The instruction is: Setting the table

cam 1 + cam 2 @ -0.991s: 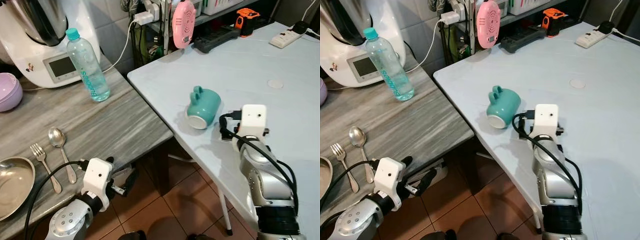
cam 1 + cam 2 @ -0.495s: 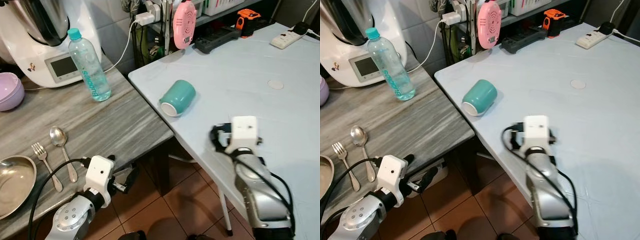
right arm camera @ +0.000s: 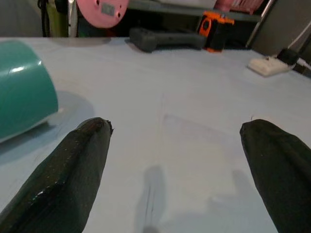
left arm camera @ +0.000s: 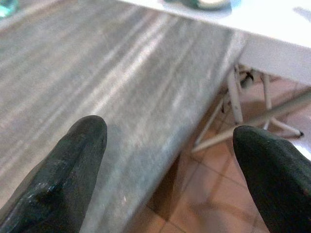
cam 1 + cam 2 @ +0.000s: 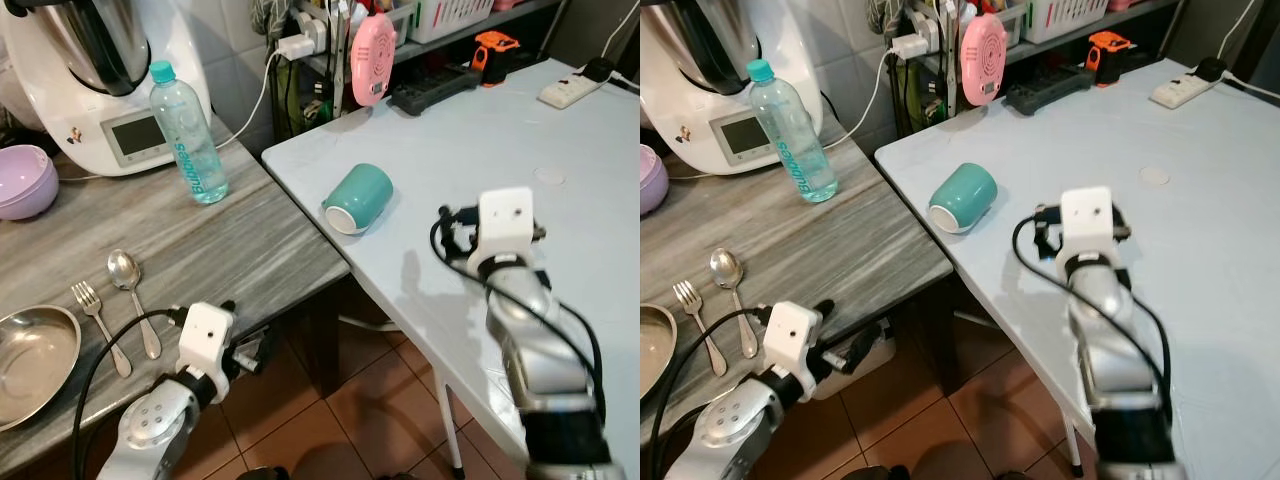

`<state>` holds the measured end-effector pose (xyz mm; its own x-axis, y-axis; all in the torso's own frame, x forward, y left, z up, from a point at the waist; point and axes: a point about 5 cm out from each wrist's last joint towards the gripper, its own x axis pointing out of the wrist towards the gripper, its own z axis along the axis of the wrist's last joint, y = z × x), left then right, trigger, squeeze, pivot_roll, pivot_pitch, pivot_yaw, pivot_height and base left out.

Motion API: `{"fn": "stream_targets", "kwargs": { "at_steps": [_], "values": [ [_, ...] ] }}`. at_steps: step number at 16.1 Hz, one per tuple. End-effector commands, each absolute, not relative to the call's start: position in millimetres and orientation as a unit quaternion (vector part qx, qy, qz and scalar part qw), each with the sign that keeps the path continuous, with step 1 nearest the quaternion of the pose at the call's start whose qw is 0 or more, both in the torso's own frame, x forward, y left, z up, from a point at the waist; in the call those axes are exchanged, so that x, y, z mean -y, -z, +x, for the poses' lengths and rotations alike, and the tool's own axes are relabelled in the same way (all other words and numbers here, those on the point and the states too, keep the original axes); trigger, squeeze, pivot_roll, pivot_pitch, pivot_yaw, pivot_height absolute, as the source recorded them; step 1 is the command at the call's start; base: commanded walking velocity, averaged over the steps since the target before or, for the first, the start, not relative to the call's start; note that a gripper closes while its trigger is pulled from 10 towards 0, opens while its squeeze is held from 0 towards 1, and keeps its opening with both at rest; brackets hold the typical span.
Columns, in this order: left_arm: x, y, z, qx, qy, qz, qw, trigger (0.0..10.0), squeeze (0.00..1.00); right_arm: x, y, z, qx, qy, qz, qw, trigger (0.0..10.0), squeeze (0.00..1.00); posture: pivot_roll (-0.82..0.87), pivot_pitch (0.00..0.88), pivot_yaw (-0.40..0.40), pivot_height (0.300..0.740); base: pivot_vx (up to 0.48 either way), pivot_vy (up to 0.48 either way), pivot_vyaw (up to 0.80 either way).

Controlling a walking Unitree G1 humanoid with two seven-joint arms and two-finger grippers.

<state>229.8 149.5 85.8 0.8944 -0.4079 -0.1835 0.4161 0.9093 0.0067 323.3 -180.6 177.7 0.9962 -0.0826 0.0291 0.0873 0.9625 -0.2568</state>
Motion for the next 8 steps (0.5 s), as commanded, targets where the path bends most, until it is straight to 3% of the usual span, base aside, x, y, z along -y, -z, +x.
{"fn": "stream_targets", "kwargs": {
  "at_steps": [1, 8],
  "values": [
    [-156.8, -88.4, 231.9, -0.080, 0.190, 0.033, 0.978, 10.0, 0.00, 181.4, -180.4, 328.3, 0.015, 0.032, -0.126, 0.991, 10.0, 0.00, 0.03, 0.061, 0.059, 0.740, 0.000, 0.000, 0.00],
    [-155.7, -109.4, 245.3, -0.019, 0.160, 0.010, 0.987, 10.0, 0.00, 164.8, -194.5, 344.0, 0.068, -0.028, -0.110, 0.991, 10.0, 0.00, 0.04, 0.030, 0.037, 0.740, 0.000, 0.000, 0.00]
  ]
}}
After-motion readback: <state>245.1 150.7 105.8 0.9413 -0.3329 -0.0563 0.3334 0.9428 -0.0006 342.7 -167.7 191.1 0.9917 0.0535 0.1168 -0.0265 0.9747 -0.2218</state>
